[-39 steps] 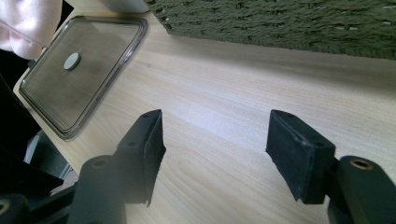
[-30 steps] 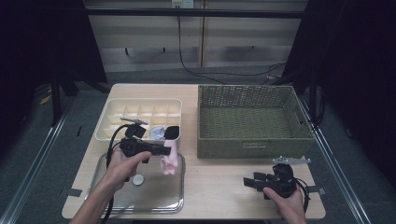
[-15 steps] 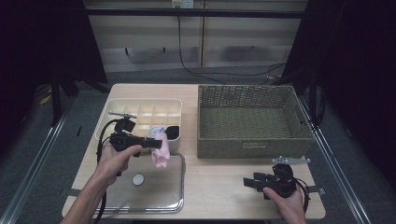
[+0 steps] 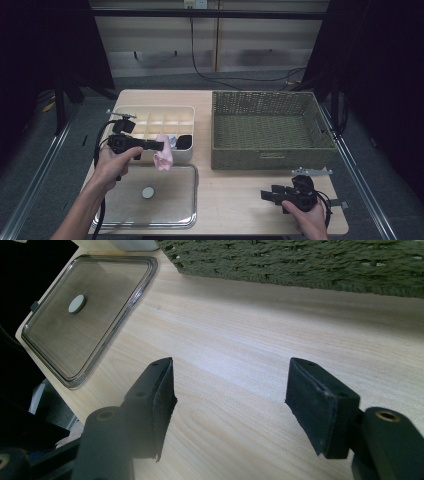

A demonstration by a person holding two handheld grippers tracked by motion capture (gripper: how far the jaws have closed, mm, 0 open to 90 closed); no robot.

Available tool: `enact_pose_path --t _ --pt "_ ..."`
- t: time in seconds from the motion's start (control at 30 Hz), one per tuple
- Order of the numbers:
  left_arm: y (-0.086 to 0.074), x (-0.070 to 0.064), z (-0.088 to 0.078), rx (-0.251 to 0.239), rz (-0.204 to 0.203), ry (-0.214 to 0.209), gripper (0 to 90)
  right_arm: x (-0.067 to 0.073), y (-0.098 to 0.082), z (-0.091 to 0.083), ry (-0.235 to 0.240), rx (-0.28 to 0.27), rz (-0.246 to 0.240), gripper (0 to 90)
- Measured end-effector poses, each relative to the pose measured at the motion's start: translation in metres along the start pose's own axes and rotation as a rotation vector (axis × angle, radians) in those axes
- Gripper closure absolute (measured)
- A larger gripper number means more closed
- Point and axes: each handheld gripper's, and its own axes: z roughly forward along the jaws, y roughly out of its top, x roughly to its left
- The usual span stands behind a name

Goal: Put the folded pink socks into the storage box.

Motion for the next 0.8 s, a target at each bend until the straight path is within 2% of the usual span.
enact_pose_path --t 0.27,0.37,0.5,0.57,0.63,0.8 --pt "0.007 0.01 -0.007 0.013 0.0 0.022 72.4 0.0 0.0 0.001 0.003 0.004 0.004 36.3" --pt "0.011 0.015 -0.011 0.006 -0.015 0.034 72.5 0.0 0.0 0.002 0.006 0.003 0.007 36.3" --pt "0.016 0.022 -0.015 0.015 -0.012 0.058 72.4 -0.001 0.0 0.002 0.005 0.006 0.007 36.2" --pt "0.018 0.024 -0.016 0.008 -0.027 0.064 72.5 -0.001 0.0 0.001 0.005 0.005 0.009 36.2" --pt "0.021 0.028 -0.016 0.02 -0.024 0.078 72.5 -0.001 0.0 0.001 0.004 0.006 0.013 36.0" --pt "0.027 0.033 -0.017 0.011 -0.037 0.097 72.5 -0.001 0.0 0.002 0.005 0.006 0.006 35.7"
